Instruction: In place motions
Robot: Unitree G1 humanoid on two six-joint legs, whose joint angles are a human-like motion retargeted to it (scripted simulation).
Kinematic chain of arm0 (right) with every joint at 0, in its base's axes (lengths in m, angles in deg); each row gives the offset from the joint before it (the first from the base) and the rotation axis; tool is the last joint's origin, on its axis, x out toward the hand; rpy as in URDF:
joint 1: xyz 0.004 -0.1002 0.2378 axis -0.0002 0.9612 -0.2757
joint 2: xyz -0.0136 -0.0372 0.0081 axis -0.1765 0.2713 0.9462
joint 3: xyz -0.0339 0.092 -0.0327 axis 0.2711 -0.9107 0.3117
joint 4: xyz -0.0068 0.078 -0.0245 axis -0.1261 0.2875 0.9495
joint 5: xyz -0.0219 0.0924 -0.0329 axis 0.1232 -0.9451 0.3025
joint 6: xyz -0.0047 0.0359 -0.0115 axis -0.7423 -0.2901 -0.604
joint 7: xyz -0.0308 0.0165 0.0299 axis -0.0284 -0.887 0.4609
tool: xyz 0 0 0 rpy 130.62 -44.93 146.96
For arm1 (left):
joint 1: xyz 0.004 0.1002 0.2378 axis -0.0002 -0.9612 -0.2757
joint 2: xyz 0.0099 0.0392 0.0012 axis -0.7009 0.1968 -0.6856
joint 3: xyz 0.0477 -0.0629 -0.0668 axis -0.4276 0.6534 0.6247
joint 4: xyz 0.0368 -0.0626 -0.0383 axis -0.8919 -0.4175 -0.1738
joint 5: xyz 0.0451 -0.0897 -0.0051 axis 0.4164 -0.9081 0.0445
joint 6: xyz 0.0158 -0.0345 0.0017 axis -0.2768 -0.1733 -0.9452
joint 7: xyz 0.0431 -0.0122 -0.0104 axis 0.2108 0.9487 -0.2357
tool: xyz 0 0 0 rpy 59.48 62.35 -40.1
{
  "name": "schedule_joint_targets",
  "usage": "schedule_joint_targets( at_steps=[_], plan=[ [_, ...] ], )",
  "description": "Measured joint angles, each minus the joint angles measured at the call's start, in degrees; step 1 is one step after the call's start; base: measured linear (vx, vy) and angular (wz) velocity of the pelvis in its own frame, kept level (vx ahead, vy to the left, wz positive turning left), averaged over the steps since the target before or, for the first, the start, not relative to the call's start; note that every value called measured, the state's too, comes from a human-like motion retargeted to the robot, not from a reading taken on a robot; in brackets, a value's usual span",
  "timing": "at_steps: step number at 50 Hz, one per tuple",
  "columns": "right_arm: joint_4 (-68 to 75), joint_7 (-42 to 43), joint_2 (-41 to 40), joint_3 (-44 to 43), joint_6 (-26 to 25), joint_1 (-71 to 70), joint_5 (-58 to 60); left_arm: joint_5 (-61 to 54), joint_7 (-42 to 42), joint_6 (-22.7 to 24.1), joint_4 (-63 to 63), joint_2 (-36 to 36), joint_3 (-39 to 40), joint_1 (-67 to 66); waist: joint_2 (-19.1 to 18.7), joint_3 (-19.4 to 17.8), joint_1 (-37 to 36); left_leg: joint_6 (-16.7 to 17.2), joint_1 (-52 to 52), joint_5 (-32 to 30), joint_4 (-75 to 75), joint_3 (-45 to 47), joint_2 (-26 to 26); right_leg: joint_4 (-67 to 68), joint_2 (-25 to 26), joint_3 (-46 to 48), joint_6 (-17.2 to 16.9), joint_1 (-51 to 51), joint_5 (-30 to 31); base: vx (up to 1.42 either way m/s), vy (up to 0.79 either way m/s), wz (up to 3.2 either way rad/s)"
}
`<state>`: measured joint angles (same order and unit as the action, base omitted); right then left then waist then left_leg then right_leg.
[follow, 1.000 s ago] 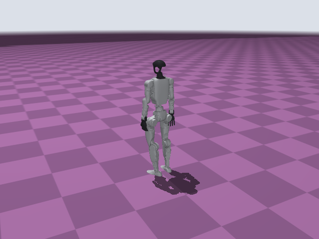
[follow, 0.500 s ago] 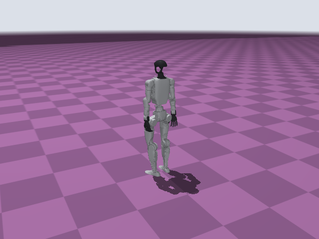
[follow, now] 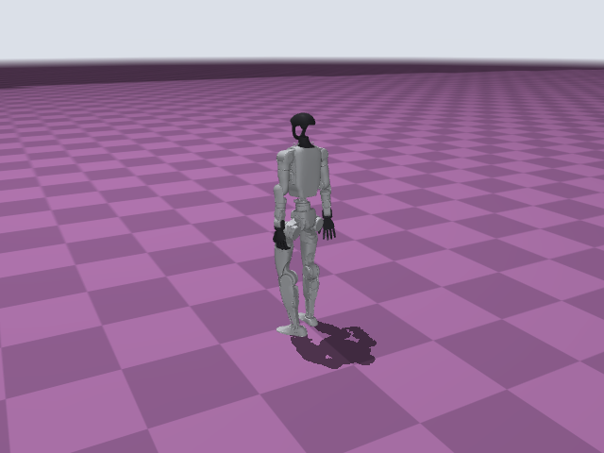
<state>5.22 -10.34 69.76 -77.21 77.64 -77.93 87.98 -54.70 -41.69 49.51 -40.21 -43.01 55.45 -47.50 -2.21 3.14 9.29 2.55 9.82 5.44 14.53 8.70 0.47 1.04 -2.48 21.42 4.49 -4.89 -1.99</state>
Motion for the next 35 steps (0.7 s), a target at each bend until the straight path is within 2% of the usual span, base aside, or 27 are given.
schedule_joint_targets(
  at_steps=[7, 11, 15, 18, 19, 35],
  plan=[
    [0.61, 0.55, -0.26, -0.87, -0.07, 1.14, -0.83, -0.02, -0.19, -0.12, -1.44, 0.07, 1.70, -0.99, 1.09, 2.22, -0.19, -0.89, -3.17, 1.41, 6.20, 3.24, -1.32, -0.11, -1.92, -0.71, -0.62, -1.30, 0.65, 0.07, -0.04, 0.04],
    [1.17, 0.60, -0.61, -0.93, -0.16, 1.63, -0.89, -0.16, -0.46, -0.14, -1.44, 0.00, 2.25, -1.18, 1.62, 2.62, -5.50, -1.22, -6.25, -0.04, 2.83, 6.19, -0.66, -0.17, -0.74, -5.91, -0.66, -2.11, 1.58, 0.09, -0.08, -1.08],
    [1.13, 0.41, -0.96, -0.86, -0.38, 1.77, -0.23, 0.26, -0.53, -0.27, -1.31, -0.27, 2.10, -1.17, 0.86, 2.53, -11.41, -3.05, -7.92, 0.98, -2.93, 11.76, 0.01, -0.01, 2.07, -11.63, -0.80, -2.62, 2.58, 0.08, -0.11, -1.01],
    [0.34, 0.36, -1.33, -1.83, -0.21, 1.65, -0.44, 0.36, -0.54, -0.34, -1.20, -0.61, 1.11, -0.21, -0.90, 3.16, -1.53, -1.83, -9.92, 3.66, -5.93, 2.70, -1.62, 0.11, 0.45, -1.11, -1.80, -2.10, 1.44, -0.01, -0.13, 2.33],
    [-0.01, 0.29, -1.43, -1.80, -0.05, 1.64, -0.73, 0.31, -0.64, -0.28, -0.95, -0.65, 1.25, -0.02, -0.96, 3.10, -0.82, -1.95, -9.92, 4.02, -6.34, 2.12, -1.67, 0.23, 0.22, -0.39, -2.04, -2.12, 1.44, -0.02, -0.12, 0.99],
    [-2.12, 0.89, -2.70, 1.16, 1.62, 1.09, 1.16, -0.19, -1.15, 0.26, -0.29, -2.14, 4.26, 0.27, 1.93, 1.56, -2.22, -5.01, -10.32, 3.44, -11.24, 2.69, 1.60, 1.34, -3.03, 0.71, -5.36, -4.42, 4.93, -0.02, -0.11, -0.07]
  ],
)
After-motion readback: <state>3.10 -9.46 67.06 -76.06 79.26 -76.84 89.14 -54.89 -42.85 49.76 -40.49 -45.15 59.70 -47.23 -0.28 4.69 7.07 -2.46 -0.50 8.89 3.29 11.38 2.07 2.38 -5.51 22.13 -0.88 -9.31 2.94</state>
